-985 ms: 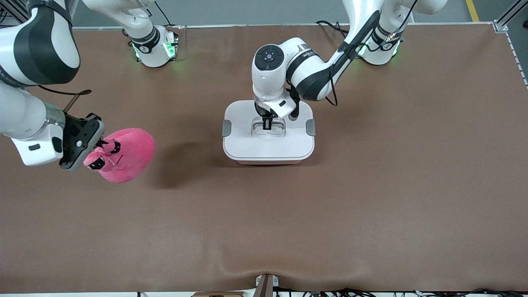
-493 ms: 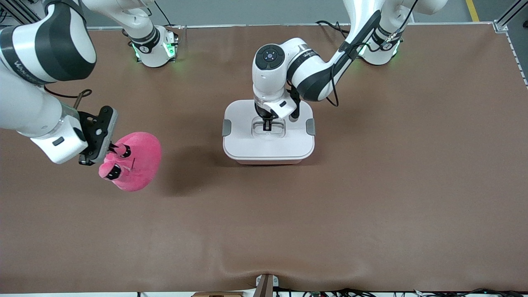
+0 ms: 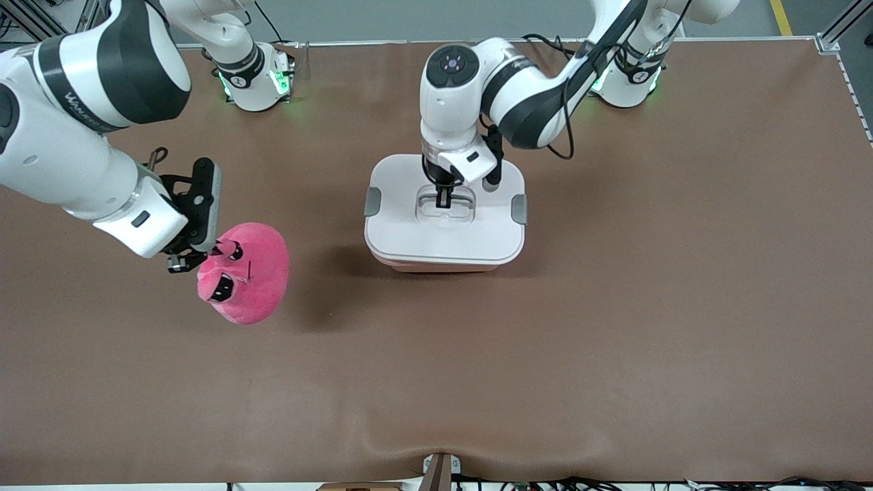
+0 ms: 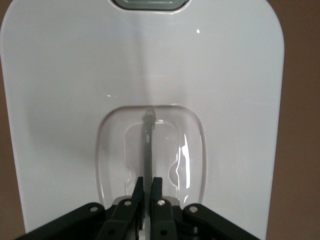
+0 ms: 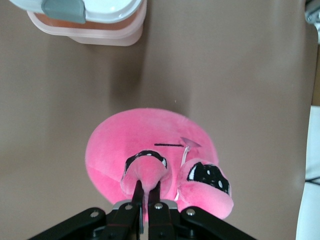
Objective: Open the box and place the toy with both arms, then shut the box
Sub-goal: 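Lift the lid off with the left gripper while the right carries the plush over, then lower the plush into the pink tray and open the right gripper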
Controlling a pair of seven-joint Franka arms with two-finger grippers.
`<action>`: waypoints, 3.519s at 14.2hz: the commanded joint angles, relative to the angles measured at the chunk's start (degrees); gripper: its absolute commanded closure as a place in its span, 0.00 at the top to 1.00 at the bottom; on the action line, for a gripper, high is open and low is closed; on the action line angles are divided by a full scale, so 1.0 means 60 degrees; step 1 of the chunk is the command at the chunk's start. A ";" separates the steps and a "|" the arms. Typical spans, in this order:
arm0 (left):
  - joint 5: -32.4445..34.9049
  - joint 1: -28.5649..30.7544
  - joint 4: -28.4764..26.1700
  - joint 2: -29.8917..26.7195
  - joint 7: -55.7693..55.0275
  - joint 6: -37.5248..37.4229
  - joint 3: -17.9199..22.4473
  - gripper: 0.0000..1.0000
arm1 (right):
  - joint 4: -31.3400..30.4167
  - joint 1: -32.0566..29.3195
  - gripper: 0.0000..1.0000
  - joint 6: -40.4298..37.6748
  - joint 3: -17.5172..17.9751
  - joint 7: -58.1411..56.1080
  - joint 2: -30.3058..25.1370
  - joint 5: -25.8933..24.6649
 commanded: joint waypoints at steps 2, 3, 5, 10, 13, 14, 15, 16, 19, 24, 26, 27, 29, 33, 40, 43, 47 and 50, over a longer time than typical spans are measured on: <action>-0.0145 0.0678 -0.0019 -0.1046 0.0794 -0.0474 -0.0027 0.00 | -0.0043 0.0731 0.00 0.0017 -0.0087 -0.0657 -0.0194 0.0170; -0.0406 0.0985 0.0068 -0.1208 0.1290 -0.0634 -0.0041 0.00 | -0.0043 0.0863 0.00 -0.0012 -0.0058 -0.0745 -0.0194 0.0184; -0.1094 0.1571 0.0303 -0.1443 0.2592 -0.1204 -0.0042 0.00 | -0.0029 0.1273 0.00 -0.0041 0.0058 -0.0981 -0.0209 0.0257; -0.1653 0.3182 0.0421 -0.1795 0.5640 -0.2305 -0.0027 0.00 | -0.0072 0.2165 0.00 -0.0569 0.0250 -0.0864 -0.0326 0.0564; -0.1785 0.4149 0.0421 -0.1795 0.7222 -0.2613 -0.0042 0.00 | -0.0087 0.2913 0.00 -0.0467 0.0235 0.0013 -0.0326 0.0463; -0.1844 0.4471 0.0421 -0.1795 0.7706 -0.2715 -0.0042 0.00 | -0.0116 0.3104 0.00 -0.0336 0.0235 0.0088 -0.0312 0.0448; -0.1888 0.4721 0.0421 -0.1795 0.8131 -0.2760 -0.0042 0.00 | -0.0160 0.3164 0.00 -0.0146 0.0235 0.0118 -0.0268 0.0448; -0.1888 0.4941 0.0421 -0.1795 0.8512 -0.2760 -0.0027 0.00 | -0.0189 0.3324 0.00 -0.0014 0.0235 0.0263 -0.0239 0.0448; -0.1932 0.5498 0.0406 -0.1737 0.9509 -0.2760 -0.0012 0.00 | -0.0190 0.3545 0.00 0.0323 0.0235 0.0879 -0.0093 0.0448; -0.1933 0.6363 0.0377 -0.1401 1.0860 -0.2760 0.0002 0.00 | -0.0262 0.3838 0.00 0.0296 0.0235 0.0924 -0.0033 0.0433; -0.1947 0.6393 0.0377 -0.1225 1.0977 -0.2760 0.0017 0.00 | -0.0583 0.3925 0.00 0.0310 0.0235 0.0807 -0.0048 0.0361; -0.1947 0.6408 0.0348 -0.1180 1.0977 -0.2760 0.0017 0.00 | -0.0774 0.4071 0.00 0.0411 0.0235 0.0821 -0.0048 0.0186; -0.1947 0.6379 0.0318 -0.1049 1.0992 -0.2760 0.0017 0.00 | -0.0980 0.4116 0.00 0.0587 0.0235 0.0908 -0.0019 0.0155; -0.1932 0.6262 0.0289 -0.1048 1.1137 -0.3036 -0.0041 0.00 | -0.1025 0.4219 0.00 0.0720 0.0235 0.0938 0.0025 0.0272; -0.2284 0.6291 0.0362 -0.1165 1.1652 -0.3257 -0.0202 0.00 | -0.0835 0.4263 1.00 0.0867 0.0235 0.1231 0.0157 0.0302; -0.2284 0.6276 0.0362 -0.1209 1.1549 -0.3287 -0.0319 0.00 | -0.0834 0.4001 1.00 0.0677 0.0148 0.1304 0.0041 0.0301; -0.2255 0.6232 0.0392 -0.1195 1.0029 -0.3332 -0.1123 0.00 | -0.0776 0.2640 1.00 0.0456 0.0147 0.2153 -0.0063 0.0927; -0.2152 0.5722 0.0392 -0.1136 0.8653 -0.3171 -0.1448 0.00 | -0.0776 0.1805 1.00 0.0108 0.0147 0.2241 -0.0135 0.1122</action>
